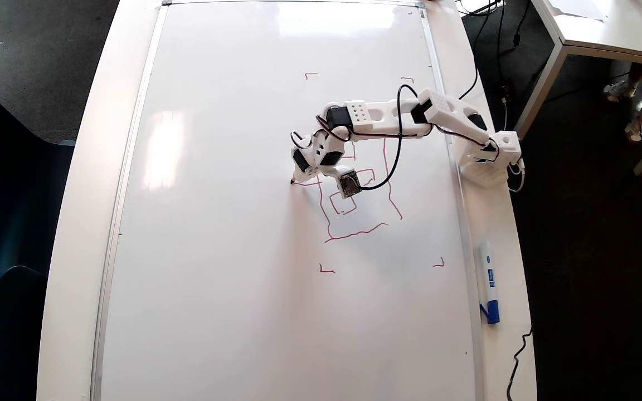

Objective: Draw on a whiteboard a robot head using a pen attached to the gripper

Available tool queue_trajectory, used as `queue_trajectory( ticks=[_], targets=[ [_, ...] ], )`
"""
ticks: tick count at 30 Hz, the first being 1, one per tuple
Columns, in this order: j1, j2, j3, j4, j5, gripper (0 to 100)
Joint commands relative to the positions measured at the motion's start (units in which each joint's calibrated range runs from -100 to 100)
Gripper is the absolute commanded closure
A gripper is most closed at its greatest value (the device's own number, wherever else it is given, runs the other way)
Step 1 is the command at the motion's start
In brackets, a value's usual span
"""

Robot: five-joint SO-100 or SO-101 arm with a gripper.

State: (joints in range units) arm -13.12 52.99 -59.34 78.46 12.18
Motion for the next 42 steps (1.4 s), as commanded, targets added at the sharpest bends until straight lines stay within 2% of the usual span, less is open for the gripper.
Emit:
queue_trajectory(
  ticks=[1,20,34,42],
  targets=[
    [-1.65,0.31,-0.26,-0.27,-0.12,99],
    [-0.17,0.39,-0.26,-9.13,-1.46,99],
    [4.02,-0.62,0.74,-8.09,2.62,99],
    [4.39,-1.54,1.28,-3.66,3.75,99]
  ],
)
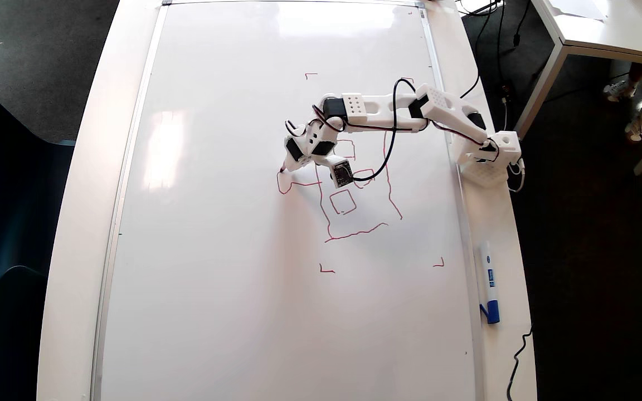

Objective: Draw on a whiteboard a robot head using a pen attached to the gripper

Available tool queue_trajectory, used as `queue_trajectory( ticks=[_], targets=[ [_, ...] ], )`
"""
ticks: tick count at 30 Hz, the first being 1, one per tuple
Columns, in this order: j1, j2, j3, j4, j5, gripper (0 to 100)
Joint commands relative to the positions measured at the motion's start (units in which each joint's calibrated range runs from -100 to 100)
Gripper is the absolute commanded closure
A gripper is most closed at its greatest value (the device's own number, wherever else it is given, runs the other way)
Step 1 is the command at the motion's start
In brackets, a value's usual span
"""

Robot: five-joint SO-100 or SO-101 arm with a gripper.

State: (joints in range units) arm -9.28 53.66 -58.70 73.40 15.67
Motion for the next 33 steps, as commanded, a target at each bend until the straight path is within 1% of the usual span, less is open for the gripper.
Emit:
queue_trajectory(
  ticks=[1,6,10,19,27,33],
  targets=[
    [0.47,-4.31,3.73,1.15,0.42,99],
    [-0.78,-9.51,12.9,0.19,0.04,99],
    [-1.96,-11.02,15.08,-2.59,-1.46,99],
    [-5.79,-11.36,15.26,-3.54,-2.74,99],
    [-4.39,-11.94,12.72,-2.85,-2.74,99],
    [-2.47,-19.24,11.81,-2.67,-2.16,99]
  ],
)
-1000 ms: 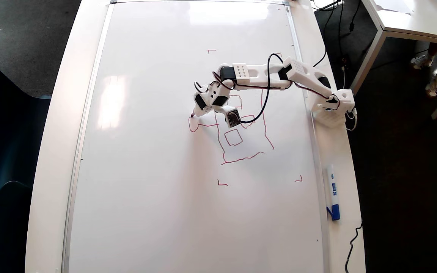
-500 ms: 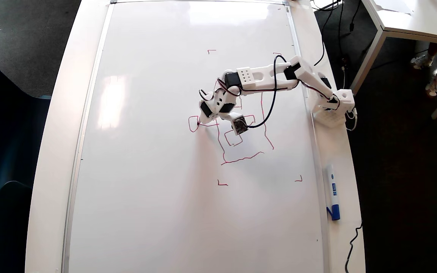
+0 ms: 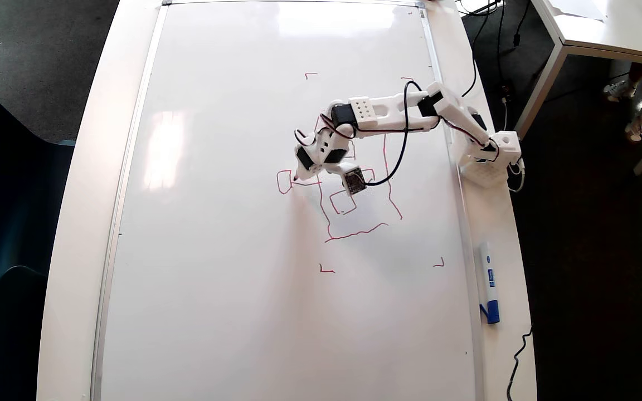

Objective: Draw on a whiteboard a robot head using a pen attached to the gripper

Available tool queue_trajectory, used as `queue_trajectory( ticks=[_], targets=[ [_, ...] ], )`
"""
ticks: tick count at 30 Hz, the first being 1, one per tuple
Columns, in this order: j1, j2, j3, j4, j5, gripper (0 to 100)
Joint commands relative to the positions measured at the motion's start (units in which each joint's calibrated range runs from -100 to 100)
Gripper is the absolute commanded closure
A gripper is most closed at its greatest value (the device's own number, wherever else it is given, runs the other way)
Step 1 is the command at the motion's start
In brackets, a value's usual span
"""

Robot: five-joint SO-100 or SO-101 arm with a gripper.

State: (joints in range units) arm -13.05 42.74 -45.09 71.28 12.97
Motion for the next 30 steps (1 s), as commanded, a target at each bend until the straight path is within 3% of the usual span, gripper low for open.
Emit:
queue_trajectory(
  ticks=[1,9,14,19,24,30],
  targets=[
    [1.81,-11.16,-1.35,-0.56,0.16,99],
    [4.32,-24.66,-0.44,-0.48,-3.91,99],
    [4.76,-38.67,9.37,-2.13,-3.91,99],
    [5.28,-54.43,26.89,-18.37,-3.91,99],
    [6.9,-71.54,49.49,-41.48,-3.96,99],
    [10.06,-84.2,62.84,-55.38,-3.7,99]
  ],
)
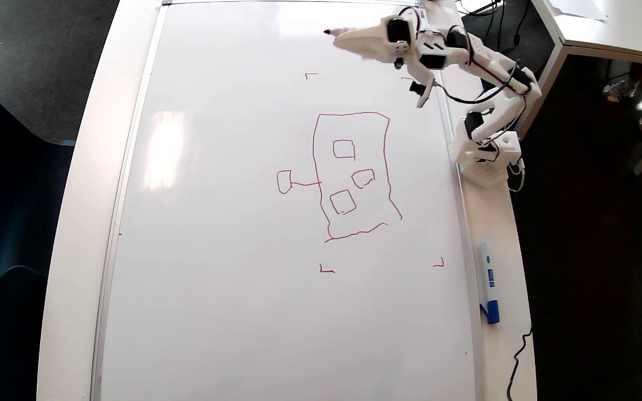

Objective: Draw on a whiteboard a robot head using a pen attached to the gripper

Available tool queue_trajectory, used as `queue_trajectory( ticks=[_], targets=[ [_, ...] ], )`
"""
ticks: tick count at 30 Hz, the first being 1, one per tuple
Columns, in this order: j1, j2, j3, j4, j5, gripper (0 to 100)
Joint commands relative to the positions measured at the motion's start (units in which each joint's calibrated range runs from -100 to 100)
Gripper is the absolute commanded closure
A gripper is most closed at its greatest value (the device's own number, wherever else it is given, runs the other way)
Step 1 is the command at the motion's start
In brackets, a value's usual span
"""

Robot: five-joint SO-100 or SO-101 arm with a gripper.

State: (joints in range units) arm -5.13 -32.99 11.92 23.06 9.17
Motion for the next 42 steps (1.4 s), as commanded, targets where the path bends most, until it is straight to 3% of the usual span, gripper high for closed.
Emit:
queue_trajectory(
  ticks=[1,11,18,27,35,42],
  targets=[
    [2.66,-10.15,6.82,-7.33,0.22,99],
    [10.84,-26.84,19.08,-13.33,-0.27,99],
    [10.76,-37.4,38.69,-37.31,-7.08,99],
    [10.76,-51.16,63.93,-65.72,-6.7,99],
    [10.69,-64.57,74.46,-67.54,-7.02,99],
    [10.62,-65.66,82.9,-86.48,-7.02,99]
  ],
)
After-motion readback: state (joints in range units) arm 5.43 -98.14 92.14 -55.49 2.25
